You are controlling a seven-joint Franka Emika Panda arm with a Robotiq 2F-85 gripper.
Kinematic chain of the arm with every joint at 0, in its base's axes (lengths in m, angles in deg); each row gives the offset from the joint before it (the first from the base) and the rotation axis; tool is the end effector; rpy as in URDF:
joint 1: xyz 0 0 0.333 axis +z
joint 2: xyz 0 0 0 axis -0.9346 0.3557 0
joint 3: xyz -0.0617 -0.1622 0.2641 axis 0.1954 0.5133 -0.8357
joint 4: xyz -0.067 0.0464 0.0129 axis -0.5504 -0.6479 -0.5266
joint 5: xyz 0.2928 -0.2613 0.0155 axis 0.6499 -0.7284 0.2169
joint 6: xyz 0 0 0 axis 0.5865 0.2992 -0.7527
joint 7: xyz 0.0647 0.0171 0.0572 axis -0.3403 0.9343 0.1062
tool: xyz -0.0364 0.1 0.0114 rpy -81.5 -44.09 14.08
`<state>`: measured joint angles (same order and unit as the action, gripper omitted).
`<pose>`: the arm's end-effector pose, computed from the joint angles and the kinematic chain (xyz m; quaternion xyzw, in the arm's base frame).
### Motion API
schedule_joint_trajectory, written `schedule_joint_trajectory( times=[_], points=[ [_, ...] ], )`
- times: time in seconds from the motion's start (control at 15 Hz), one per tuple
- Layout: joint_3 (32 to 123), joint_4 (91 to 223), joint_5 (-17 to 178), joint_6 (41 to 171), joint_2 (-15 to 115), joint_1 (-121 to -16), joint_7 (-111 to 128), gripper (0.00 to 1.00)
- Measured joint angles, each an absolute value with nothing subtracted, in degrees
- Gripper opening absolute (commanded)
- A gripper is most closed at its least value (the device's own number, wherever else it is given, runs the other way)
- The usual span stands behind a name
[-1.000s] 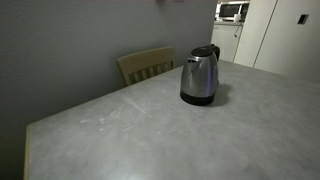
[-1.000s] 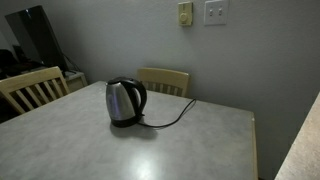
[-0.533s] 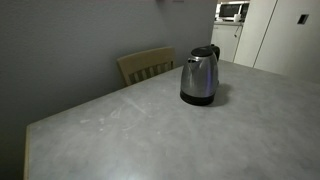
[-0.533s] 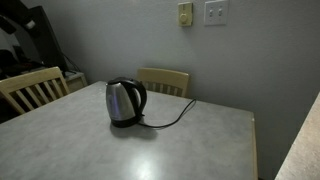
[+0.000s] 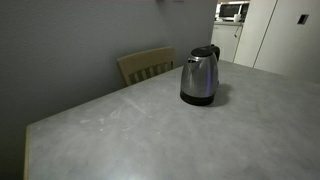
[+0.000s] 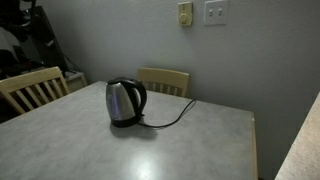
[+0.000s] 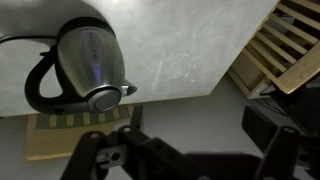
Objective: Press the button on the handle of the kettle to open it
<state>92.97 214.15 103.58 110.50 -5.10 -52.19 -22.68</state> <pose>0.3902 -0.0245 0.5031 -0.9411 -0.1019 -0.2590 0.1919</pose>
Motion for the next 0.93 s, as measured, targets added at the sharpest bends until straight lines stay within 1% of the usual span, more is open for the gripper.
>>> schedule_joint_trajectory(
  times=[0.33,0.93],
  points=[
    [95.0,214.0,107.6,110.1,0.3,-51.8,-23.9,1.00],
    [92.2,213.9,107.8,110.8,-0.1,-53.1,-23.9,1.00]
  ],
)
